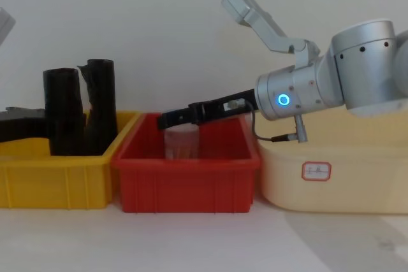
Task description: Pick up the garbage bag with the one hand and transfer it to the other hand.
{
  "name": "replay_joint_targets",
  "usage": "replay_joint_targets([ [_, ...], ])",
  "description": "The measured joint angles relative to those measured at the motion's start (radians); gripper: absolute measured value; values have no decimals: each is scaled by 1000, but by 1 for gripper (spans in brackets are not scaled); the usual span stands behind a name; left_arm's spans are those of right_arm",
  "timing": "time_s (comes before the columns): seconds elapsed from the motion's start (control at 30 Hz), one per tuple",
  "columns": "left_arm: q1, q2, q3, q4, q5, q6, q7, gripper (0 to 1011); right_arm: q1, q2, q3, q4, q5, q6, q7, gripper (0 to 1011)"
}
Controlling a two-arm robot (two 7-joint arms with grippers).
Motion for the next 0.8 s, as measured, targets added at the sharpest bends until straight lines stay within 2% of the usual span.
replay_joint_targets([
  [0.37,0,0,0,0,0,0,0,396,20,-15,-3,63,-17,-13,16,1000],
  [0.8,0,0,0,0,0,0,0,394,26,-26,1,99,-27,-24,29,979],
])
